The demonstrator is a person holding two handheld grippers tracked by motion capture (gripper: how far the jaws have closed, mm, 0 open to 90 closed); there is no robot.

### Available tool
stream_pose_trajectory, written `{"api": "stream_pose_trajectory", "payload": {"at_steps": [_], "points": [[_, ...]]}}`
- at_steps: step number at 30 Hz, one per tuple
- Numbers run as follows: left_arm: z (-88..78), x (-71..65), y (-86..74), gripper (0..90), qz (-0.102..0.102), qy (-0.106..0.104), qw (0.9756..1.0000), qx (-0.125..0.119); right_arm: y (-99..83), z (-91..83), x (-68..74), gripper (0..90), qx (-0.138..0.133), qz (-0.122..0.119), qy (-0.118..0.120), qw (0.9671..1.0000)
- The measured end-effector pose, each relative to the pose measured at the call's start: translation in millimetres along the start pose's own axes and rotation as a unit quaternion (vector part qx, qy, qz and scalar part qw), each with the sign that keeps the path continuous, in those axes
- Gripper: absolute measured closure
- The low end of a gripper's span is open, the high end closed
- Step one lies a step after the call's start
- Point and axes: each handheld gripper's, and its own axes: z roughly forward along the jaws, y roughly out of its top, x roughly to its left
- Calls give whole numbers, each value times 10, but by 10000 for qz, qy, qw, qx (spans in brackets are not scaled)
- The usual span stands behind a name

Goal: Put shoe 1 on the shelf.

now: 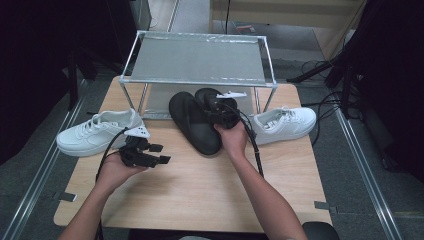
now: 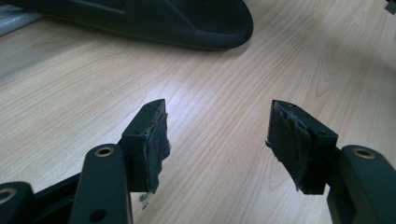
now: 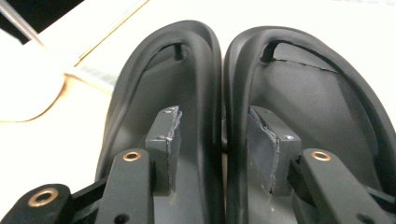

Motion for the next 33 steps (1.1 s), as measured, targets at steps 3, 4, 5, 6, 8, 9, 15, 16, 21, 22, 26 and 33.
{"api": "stream_pose_trajectory", "payload": {"at_steps": [3,4,5,6,8,9,15,16,21,22,26,33], "points": [[11,14,22,386,3,-10,10000,20,-34,-77,25,569,23,-32,116,9999],[15,20,31,386,11,-12,10000,28,-50,-96,32,571,22,-63,154,9999],[18,25,35,387,6,-7,10000,-2,-67,-116,43,574,37,-88,190,9998],[18,25,35,393,6,-7,10000,-2,-67,-116,43,574,37,-88,190,9998],[31,46,45,405,-48,-40,10000,-42,-120,-182,79,585,63,-155,301,9994],[37,51,59,409,-52,-28,10000,18,-133,-200,88,588,63,-168,323,9993],[46,67,157,491,-1,-17,10000,12,-245,-335,115,617,71,-268,530,9982],[48,71,175,519,-51,-49,10000,4,-266,-357,114,625,82,-271,570,9980],[34,107,281,686,-45,-81,9999,-49,-385,-458,119,678,112,-318,767,9965],[29,123,306,739,-24,-105,9999,-66,-411,-474,121,694,129,-333,805,9961],[-6,191,412,868,32,-150,9998,-110,-517,-552,115,773,111,-391,905,9951],[-50,274,659,900,126,-153,9997,-131,-678,-655,79,900,151,-396,977,9943]]}}
